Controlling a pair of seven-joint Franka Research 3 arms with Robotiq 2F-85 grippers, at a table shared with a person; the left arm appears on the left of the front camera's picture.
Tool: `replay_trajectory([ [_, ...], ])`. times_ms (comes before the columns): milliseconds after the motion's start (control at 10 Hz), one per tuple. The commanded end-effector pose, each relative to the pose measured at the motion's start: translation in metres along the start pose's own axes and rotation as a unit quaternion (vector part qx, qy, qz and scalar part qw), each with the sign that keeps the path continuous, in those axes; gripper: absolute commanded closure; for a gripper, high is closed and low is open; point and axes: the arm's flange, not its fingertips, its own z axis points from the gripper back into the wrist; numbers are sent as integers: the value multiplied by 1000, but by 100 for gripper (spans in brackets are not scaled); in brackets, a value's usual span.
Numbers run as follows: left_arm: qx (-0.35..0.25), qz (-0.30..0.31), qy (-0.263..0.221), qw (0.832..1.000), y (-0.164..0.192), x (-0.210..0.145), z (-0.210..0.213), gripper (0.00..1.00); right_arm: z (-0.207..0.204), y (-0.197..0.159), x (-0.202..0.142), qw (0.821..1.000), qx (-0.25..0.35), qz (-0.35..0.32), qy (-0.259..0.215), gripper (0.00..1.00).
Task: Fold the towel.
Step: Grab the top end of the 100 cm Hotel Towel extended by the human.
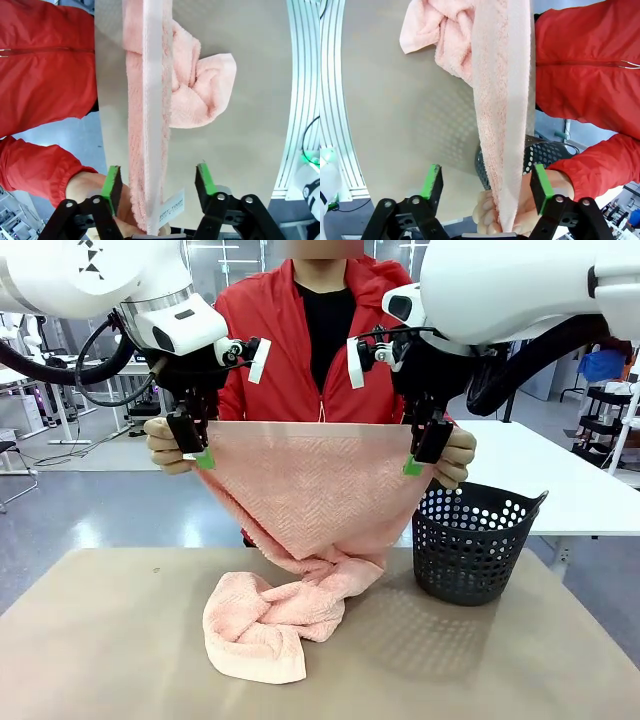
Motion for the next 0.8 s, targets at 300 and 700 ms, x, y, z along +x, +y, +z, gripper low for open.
replay_trajectory([
  [300, 1, -8, -11, 1000, -2, -2, 2, 100, -2, -2, -4, 1000, -6, -7, 6, 86],
  [700, -2, -11, -9, 1000, -4, -3, 2, 100, 1, 1, -5, 1000, -10, -8, 8, 100],
])
